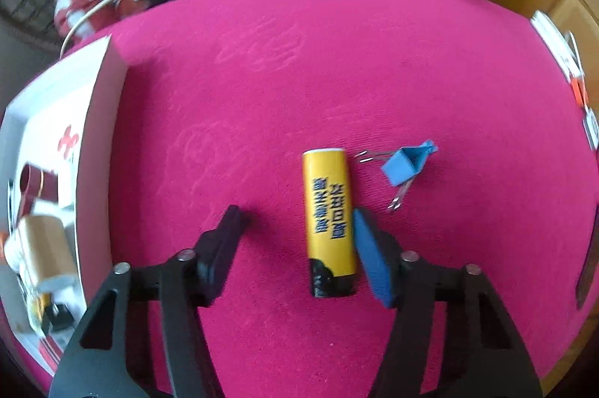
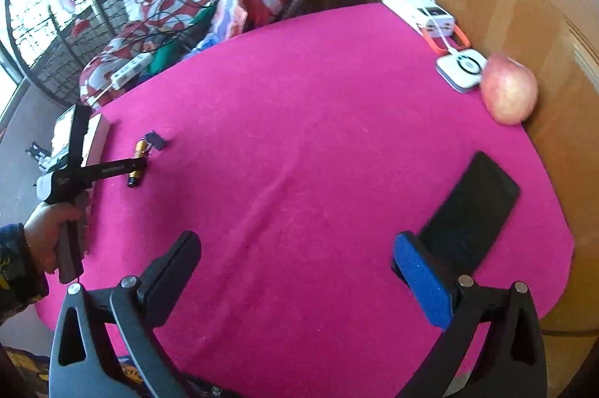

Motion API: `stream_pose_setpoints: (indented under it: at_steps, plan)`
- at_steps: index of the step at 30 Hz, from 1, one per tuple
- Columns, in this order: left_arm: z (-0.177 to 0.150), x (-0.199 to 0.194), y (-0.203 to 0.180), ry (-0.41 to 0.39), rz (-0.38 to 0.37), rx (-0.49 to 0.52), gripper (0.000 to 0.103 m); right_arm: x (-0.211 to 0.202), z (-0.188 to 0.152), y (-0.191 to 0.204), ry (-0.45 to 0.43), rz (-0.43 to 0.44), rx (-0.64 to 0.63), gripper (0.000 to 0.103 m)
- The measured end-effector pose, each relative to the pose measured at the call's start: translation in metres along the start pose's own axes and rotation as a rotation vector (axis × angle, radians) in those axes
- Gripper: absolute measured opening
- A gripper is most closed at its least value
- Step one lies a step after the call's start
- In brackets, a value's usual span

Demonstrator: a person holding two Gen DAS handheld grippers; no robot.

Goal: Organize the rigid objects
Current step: 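Grasp the yellow lighter with the left gripper and lift it, then grasp the blue binder clip with the right gripper while the left gripper holds the lighter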

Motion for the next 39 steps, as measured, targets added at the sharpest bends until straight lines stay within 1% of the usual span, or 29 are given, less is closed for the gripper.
stream_pose_setpoints:
  at_steps: [2,7,8,9,10,11,13,16,20,23,27,31,33,36,38,39]
  plan:
    - [0.005,0.003,-0.004,-0.012,0.01,0.016,0.06,0.002,0.001,0.003,0.011,0.003,-0.017,0.103]
    - [0.009,0.007,-0.005,-0.024,0.015,0.012,0.06,0.006,0.006,0.008,0.016,-0.004,-0.025,0.103]
    - [0.003,0.001,-0.007,-0.026,0.013,0.016,0.056,0.007,0.006,0.009,0.02,-0.003,-0.026,0.103]
    - [0.003,0.0,-0.009,-0.032,-0.007,0.027,0.041,0.009,0.007,0.011,0.025,0.0,-0.03,0.103]
    - [0.005,-0.002,-0.012,-0.041,-0.01,0.048,0.03,0.01,0.007,0.014,0.028,0.001,-0.036,0.103]
    - [0.004,-0.003,-0.016,-0.046,-0.008,0.078,0.023,0.011,0.007,0.016,0.031,0.002,-0.043,0.103]
    - [0.001,-0.002,-0.017,-0.047,-0.02,0.096,0.023,0.014,0.007,0.021,0.039,0.003,-0.058,0.103]
    - [-0.003,-0.004,-0.01,-0.039,-0.046,0.075,0.023,0.019,0.011,0.029,0.046,-0.009,-0.095,0.103]
    - [-0.008,-0.011,-0.003,-0.038,-0.071,0.051,0.023,0.03,0.024,0.047,0.054,-0.037,-0.177,0.103]
    - [-0.013,-0.027,0.007,-0.053,-0.1,0.019,0.023,0.039,0.041,0.065,0.017,-0.054,-0.213,0.103]
    - [-0.019,-0.063,0.027,-0.101,-0.149,-0.033,0.023,0.06,0.065,0.106,0.002,-0.017,-0.309,0.103]
    - [-0.026,-0.102,0.054,-0.151,-0.185,-0.089,0.023,0.085,0.078,0.147,0.021,0.049,-0.382,0.103]
    - [-0.033,-0.122,0.072,-0.173,-0.188,-0.124,0.023,0.103,0.081,0.17,0.044,0.077,-0.426,0.1]
    - [-0.042,-0.14,0.097,-0.19,-0.176,-0.175,0.023,0.127,0.081,0.192,0.089,0.092,-0.462,0.092]
    - [-0.05,-0.147,0.112,-0.195,-0.162,-0.203,0.023,0.144,0.08,0.205,0.128,0.108,-0.481,0.081]
    - [-0.055,-0.15,0.12,-0.196,-0.155,-0.22,0.023,0.149,0.079,0.211,0.142,0.111,-0.49,0.078]
Point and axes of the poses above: each gripper's, at about its wrist camera, not at the fingertips, and x roughly the way its jaws point, y to its left, z to its top, the point moved 5 cm from there along x, roughly the way its jaws point, and after that the axes turned 1 degree about y, right-handed, at the moved point
